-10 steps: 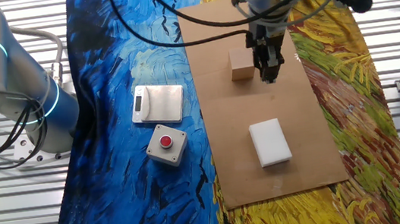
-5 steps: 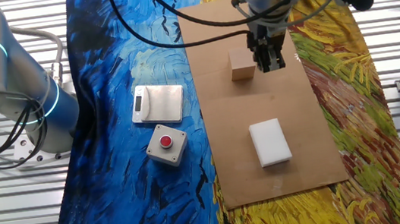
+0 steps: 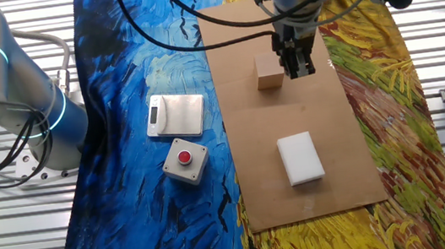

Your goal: Clean the tabletop with a sponge

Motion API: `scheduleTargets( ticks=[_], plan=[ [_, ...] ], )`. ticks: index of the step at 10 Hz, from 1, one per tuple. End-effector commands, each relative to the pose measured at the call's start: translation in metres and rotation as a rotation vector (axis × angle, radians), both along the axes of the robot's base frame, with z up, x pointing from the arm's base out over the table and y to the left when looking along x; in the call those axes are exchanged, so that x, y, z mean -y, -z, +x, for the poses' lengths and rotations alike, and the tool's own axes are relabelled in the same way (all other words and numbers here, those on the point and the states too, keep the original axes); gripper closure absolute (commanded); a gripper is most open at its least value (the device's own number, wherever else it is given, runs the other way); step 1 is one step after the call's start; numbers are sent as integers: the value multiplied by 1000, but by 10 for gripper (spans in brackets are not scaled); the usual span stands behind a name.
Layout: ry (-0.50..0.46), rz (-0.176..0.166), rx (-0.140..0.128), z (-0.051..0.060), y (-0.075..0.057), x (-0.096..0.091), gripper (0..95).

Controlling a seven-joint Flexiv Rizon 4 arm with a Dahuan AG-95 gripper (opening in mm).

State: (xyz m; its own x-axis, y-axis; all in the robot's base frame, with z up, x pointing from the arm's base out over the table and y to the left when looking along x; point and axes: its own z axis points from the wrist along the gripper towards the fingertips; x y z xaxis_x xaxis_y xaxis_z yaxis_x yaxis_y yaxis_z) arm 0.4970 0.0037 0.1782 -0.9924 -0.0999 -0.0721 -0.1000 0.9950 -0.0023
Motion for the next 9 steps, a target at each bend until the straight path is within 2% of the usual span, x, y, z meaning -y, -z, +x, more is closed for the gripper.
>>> scheduleTargets(
  ticks=[1, 5, 9],
  plan=[
    [7, -8, -7, -1, -2, -1, 950],
    [5, -7, -4, -1, -3, -1, 950],
    [4, -6, -14, -3, -6, -3, 950]
  ],
)
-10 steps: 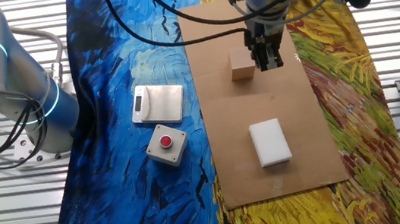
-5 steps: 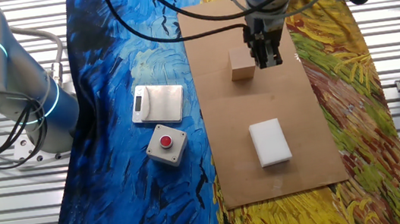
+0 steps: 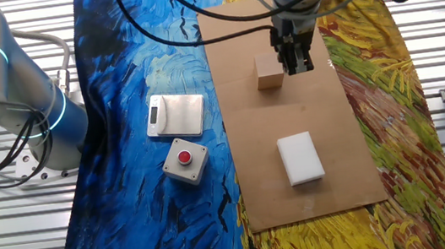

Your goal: Clean the tabletop with a sponge

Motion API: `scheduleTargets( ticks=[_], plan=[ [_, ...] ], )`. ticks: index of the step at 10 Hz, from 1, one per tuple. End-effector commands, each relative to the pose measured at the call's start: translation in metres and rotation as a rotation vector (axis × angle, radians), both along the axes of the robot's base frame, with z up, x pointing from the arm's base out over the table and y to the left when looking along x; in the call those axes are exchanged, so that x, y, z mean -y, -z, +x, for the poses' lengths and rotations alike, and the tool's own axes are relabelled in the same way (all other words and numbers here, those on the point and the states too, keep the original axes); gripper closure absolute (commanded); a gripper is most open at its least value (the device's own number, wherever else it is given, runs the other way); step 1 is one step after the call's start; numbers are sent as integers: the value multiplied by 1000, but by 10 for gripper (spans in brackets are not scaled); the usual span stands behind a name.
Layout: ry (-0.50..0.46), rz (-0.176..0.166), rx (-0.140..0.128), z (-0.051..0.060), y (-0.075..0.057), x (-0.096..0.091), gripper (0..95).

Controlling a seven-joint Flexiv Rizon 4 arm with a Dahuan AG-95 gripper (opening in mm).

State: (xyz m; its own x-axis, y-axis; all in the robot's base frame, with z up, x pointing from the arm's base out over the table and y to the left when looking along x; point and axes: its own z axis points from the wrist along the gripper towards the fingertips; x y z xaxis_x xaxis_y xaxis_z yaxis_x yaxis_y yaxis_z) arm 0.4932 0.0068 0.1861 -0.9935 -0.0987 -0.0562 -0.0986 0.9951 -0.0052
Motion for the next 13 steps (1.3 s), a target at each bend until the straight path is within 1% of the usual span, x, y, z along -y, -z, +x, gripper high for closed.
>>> scheduleTargets(
  ticks=[1, 7, 8, 9, 10, 11, 13],
  plan=[
    [3, -1, 3, 1, 2, 0, 950],
    [14, 1, 2, 1, 2, 1, 950],
    [12, -2, 3, 1, 3, 1, 950],
    [4, -5, 5, 3, 7, 7, 950],
    [-30, 3, 17, 7, 20, 36, 950],
    [-53, 3, 16, 7, 30, 63, 950],
    [-74, -5, 20, 7, 45, 93, 950]
  ],
)
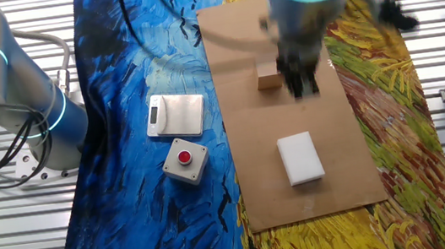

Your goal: Clean the tabletop with a sponge

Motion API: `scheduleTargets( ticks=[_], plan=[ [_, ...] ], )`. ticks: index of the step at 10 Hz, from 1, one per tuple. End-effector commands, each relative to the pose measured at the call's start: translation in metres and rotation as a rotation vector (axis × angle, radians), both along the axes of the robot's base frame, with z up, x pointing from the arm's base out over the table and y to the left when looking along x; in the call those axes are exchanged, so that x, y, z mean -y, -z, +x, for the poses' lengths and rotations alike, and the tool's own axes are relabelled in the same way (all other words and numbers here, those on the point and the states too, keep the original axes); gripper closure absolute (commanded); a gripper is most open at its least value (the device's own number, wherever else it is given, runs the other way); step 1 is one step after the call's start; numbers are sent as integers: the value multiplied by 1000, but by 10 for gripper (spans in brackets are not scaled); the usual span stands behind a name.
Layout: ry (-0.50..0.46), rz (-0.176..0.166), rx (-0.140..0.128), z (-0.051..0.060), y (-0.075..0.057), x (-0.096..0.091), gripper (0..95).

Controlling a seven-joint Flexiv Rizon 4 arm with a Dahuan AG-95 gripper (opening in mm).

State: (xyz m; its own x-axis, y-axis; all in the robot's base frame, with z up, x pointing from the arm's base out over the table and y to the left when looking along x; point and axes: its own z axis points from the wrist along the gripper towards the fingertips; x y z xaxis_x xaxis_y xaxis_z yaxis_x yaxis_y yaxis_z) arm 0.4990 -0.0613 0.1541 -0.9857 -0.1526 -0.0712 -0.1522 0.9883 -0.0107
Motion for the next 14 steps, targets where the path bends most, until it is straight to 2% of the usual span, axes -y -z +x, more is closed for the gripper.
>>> scheduleTargets(
  ticks=[1, 3, 4, 5, 6, 7, 9, 12, 14],
  plan=[
    [-24, -4, 1, 3, 16, 33, 950],
    [-38, -12, -5, 14, 17, 49, 950],
    [-38, -13, -9, 27, 21, 55, 950],
    [-37, -16, -11, 35, 31, 55, 950],
    [-39, -12, -11, 36, 34, 55, 950],
    [-57, -3, -24, 35, 45, 58, 950],
    [-62, -5, -32, 29, 48, 58, 950],
    [-55, -5, -30, 13, 58, 60, 950],
    [-51, -1, -27, 7, 72, 62, 950]
  ],
)
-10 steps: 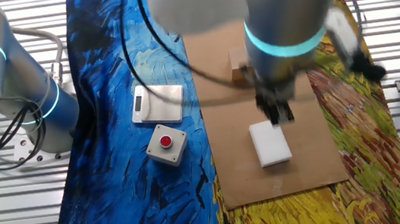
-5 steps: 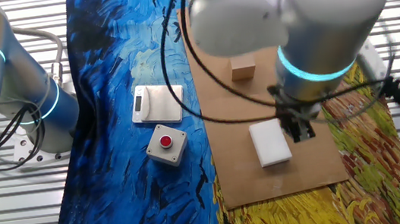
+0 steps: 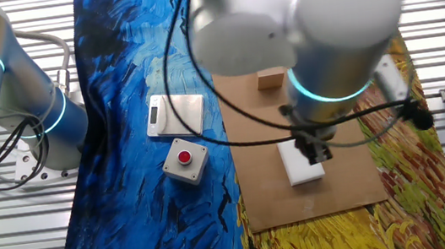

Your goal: Clean the tabletop with a sponge

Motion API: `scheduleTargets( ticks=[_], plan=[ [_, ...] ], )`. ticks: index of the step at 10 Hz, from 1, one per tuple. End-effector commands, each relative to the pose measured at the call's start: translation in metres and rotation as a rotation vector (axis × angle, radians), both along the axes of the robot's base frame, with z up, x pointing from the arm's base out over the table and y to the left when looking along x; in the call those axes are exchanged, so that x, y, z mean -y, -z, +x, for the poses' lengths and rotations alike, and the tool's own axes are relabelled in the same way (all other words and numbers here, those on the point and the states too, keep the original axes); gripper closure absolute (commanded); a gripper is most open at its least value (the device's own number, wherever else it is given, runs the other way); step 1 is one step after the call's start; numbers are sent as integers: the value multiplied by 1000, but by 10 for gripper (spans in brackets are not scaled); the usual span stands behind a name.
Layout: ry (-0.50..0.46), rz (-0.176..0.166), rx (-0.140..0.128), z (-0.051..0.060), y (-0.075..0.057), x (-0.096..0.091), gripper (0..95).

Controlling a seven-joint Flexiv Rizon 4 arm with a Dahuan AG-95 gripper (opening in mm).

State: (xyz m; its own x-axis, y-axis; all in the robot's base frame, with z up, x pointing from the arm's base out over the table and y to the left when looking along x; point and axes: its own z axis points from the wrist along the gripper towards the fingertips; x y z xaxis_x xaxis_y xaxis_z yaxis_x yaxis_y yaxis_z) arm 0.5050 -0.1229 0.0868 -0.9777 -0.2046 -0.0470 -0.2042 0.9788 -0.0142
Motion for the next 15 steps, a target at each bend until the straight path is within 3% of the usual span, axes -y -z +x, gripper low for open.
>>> scheduleTargets(
  ticks=[1, 8, 12, 14, 15],
  plan=[
    [4, 5, -4, 1, 8, 0, 950],
    [14, 6, 4, 5, 21, 2, 950],
    [16, 7, 0, 5, 22, 2, 950],
    [-3, 6, 4, 5, 21, 2, 190],
    [-5, 4, 5, 5, 21, 2, 190]
  ],
)
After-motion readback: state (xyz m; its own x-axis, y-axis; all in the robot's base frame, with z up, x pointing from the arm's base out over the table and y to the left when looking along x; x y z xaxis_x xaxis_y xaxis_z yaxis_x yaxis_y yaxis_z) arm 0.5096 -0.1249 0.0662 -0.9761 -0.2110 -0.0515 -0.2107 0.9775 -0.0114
